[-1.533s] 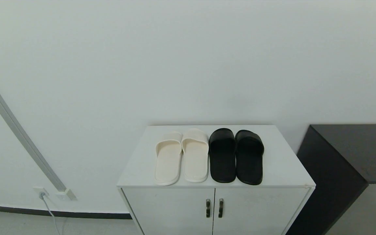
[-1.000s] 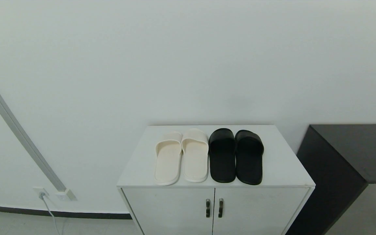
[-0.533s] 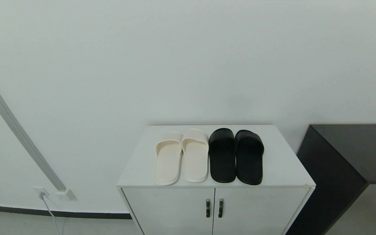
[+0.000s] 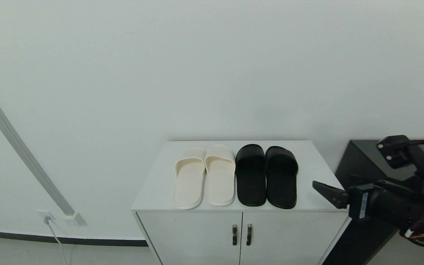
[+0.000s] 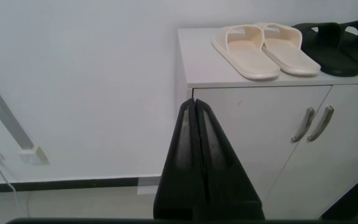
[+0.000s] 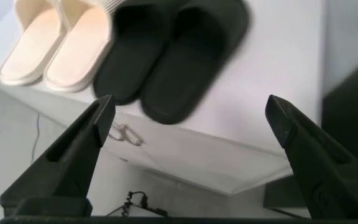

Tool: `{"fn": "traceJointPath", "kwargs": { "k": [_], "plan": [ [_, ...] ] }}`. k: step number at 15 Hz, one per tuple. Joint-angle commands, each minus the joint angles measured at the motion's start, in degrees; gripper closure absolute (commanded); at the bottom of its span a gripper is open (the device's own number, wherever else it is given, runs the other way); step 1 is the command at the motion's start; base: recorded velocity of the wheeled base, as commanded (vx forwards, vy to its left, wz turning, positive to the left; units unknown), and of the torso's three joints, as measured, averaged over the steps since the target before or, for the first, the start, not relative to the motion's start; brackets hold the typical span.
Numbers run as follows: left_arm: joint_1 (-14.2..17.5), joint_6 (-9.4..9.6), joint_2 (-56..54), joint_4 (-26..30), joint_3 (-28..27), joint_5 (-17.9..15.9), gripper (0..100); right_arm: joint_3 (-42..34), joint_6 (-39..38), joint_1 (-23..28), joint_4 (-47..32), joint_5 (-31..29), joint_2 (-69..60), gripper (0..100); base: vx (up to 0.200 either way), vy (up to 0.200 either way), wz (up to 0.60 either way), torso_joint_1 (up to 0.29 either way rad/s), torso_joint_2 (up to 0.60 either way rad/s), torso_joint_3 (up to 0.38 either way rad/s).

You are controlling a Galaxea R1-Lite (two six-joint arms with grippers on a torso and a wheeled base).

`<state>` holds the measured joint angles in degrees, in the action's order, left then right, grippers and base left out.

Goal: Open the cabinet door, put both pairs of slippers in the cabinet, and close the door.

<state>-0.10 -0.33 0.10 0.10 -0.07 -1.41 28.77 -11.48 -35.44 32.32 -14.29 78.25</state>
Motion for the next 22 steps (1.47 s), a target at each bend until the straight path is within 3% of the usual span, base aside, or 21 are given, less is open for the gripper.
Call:
{"fn": "traceJointPath", "kwargs": {
  "k": [1,5,11,15,22],
  "plan": [
    [0.01,-0.02,0.08,-0.01,-0.01,0.01,100,3.22,-0.12,-3.85,0.03,-2.32,6.83,0,0.0,0.0,0.0,0.0,0.0,0.0],
    [0.01,-0.02,0.08,-0.01,-0.01,0.01,100,11.4,-2.84,-8.07,0.2,-9.71,17.46,0,0.0,0.0,0.0,0.0,0.0,0.0],
    [0.01,-0.02,0.08,-0.01,-0.01,0.01,100,25.72,-7.33,-7.98,0.47,-22.36,34.69,0,0.0,0.0,0.0,0.0,0.0,0.0],
    [0.01,-0.02,0.08,-0.01,-0.01,0.01,100,32.58,-6.62,-7.45,5.74,-24.38,43.21,0,0.0,0.0,0.0,0.0,0.0,0.0],
    [0.01,-0.02,0.08,-0.01,-0.01,0.01,100,42.86,-4.34,-2.97,5.56,-24.47,51.21,0,0.0,0.0,0.0,0.0,0.0,0.0]
  ]
}}
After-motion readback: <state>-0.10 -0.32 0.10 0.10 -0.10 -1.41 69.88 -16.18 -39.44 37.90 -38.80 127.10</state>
